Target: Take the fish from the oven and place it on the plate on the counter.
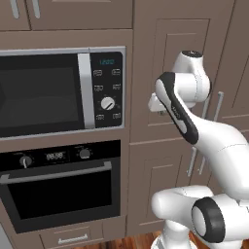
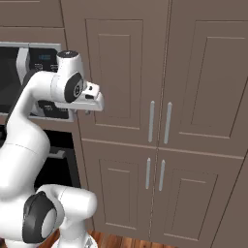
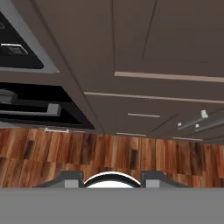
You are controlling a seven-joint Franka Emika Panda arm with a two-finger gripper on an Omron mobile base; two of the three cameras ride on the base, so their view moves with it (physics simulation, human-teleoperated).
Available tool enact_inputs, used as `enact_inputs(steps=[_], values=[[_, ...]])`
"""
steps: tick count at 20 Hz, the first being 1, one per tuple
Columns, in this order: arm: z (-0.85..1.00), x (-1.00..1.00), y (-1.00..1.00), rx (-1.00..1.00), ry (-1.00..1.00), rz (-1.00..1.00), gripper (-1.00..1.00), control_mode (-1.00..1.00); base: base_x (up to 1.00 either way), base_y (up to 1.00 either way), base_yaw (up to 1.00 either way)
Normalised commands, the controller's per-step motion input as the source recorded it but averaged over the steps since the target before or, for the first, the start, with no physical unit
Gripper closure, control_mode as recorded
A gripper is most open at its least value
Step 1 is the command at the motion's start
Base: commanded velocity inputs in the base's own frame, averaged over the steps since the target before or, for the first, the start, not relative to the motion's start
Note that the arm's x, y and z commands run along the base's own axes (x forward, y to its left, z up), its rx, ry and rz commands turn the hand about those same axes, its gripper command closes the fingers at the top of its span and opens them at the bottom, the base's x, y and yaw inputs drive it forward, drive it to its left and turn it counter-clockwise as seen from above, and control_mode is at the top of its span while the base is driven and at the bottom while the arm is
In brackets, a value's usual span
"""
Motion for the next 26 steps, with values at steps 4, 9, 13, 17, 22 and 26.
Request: enact_inputs(steps=[4, 9, 13, 17, 22, 26], values=[[-0.11, 0.00, 0.05, 0.02, 0.02, 0.00, -1.00, -1.00, 0.00, 0.00, 0.00], [-0.01, -0.28, 0.67, -0.16, 0.00, 0.10, -1.00, -1.00, 0.00, 0.00, 0.00], [-0.02, -0.59, 1.00, -0.23, 0.00, 0.25, -1.00, -1.00, 0.00, 0.00, 0.00], [-0.12, -0.47, 0.78, -0.06, 0.00, 0.22, -1.00, -1.00, 0.00, 0.00, 0.00], [-0.18, -0.35, 0.55, -0.05, 0.00, 0.30, -1.00, -1.00, 0.00, 0.00, 0.00], [-0.28, -0.18, 0.50, -0.01, 0.00, 0.13, -1.00, -1.00, 0.00, 0.00, 0.00]])
